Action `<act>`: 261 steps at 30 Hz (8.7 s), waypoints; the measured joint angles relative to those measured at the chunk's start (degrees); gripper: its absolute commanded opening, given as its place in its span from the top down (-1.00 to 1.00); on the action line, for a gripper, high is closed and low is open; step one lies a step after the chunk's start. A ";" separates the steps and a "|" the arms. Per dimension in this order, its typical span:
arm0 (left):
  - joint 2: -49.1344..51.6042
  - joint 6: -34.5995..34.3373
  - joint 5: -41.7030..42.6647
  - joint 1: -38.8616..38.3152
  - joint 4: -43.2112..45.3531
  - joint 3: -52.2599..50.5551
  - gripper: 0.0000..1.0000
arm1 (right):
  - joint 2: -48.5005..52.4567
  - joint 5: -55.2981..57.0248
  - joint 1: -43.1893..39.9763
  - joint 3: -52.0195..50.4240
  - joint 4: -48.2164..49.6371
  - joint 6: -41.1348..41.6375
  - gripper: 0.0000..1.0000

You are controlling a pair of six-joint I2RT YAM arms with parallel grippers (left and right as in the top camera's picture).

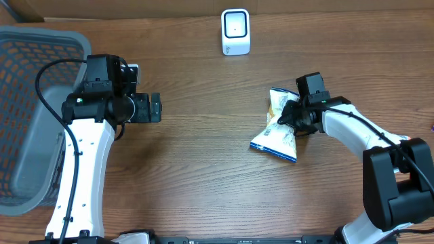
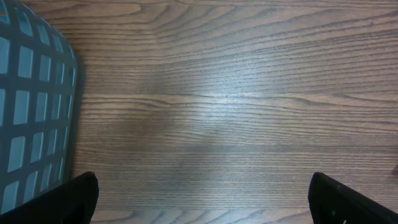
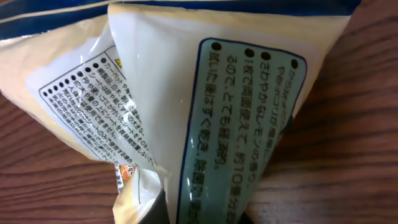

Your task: Scan the item barcode

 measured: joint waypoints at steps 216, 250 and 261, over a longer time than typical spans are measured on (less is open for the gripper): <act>-10.36 25.16 -19.10 -0.92 32.28 11.50 -1.00 | -38.47 -3.32 -40.92 44.02 0.22 -18.01 -1.00; -72.57 19.10 16.92 6.60 36.09 -13.66 -0.99 | -98.64 -9.97 -18.58 -1.42 12.04 -12.28 -1.00; -81.81 14.40 18.86 6.21 38.88 -13.42 -1.00 | -102.66 -8.66 -15.98 -6.16 19.50 -12.90 -1.00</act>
